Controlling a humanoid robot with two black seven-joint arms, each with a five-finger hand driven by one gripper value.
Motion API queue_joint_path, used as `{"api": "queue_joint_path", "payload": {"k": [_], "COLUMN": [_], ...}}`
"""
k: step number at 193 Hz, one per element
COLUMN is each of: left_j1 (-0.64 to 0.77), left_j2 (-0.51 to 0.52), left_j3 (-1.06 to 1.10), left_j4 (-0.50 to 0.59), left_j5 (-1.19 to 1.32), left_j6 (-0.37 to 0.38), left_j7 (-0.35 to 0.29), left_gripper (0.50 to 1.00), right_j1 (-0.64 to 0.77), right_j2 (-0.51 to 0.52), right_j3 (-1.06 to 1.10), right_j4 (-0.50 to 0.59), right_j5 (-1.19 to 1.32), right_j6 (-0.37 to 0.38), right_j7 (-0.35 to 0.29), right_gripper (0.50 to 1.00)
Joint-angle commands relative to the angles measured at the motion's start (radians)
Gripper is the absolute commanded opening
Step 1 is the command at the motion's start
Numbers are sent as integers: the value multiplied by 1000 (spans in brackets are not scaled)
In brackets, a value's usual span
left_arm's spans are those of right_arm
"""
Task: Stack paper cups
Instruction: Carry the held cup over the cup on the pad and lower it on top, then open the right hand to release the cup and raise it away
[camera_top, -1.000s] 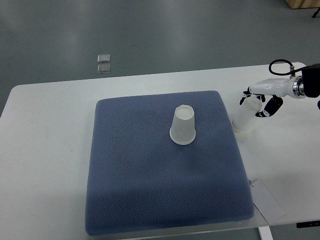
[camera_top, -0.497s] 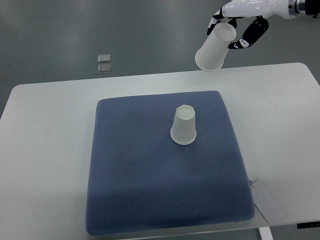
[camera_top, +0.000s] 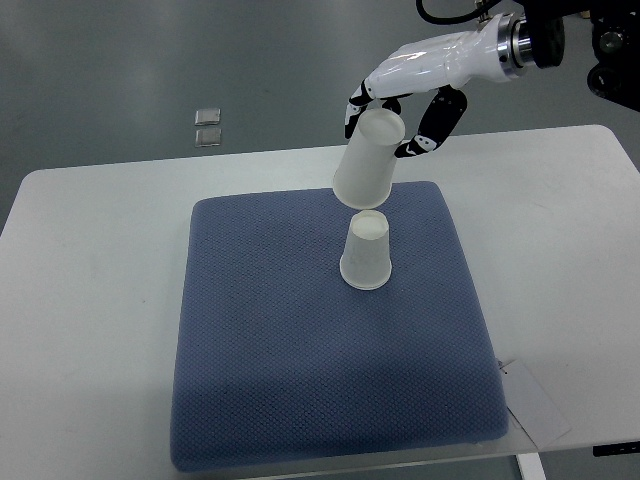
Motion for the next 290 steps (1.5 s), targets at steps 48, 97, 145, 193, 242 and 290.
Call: {"api": "queue_joint_path", "payload": {"k": [48,97,145,193,242,290], "left_j1": [-1,1,-1,0,-1,1], "left_j2": [0,0,0,0,0,0], "left_j3": [0,0,0,0,0,0], "left_j4": [0,1,1,1,0,0], "left_j5": [0,0,0,0,0,0], "left_j6": [0,0,0,0,0,0], "left_j7": [0,0,0,0,1,0], "left_gripper": [1000,1000,1000,1000,1000,1000], "right_j1": [-22,-45,-52,-92,-115,-134], "right_j2": [39,42,50,50,74,68], "right_j3": [-13,-14,-43,-43,-40,-36], "right_j4": [-2,-3,-9,-23,-38,-42], "right_j5": [-21,-30,-45,-57,-51,-44], "right_j6": [13,13,10,1,-11,-27], "right_j7": [-2,-13,-14,-16,-17,-17], "right_gripper": [500,500,500,500,793,909]}}
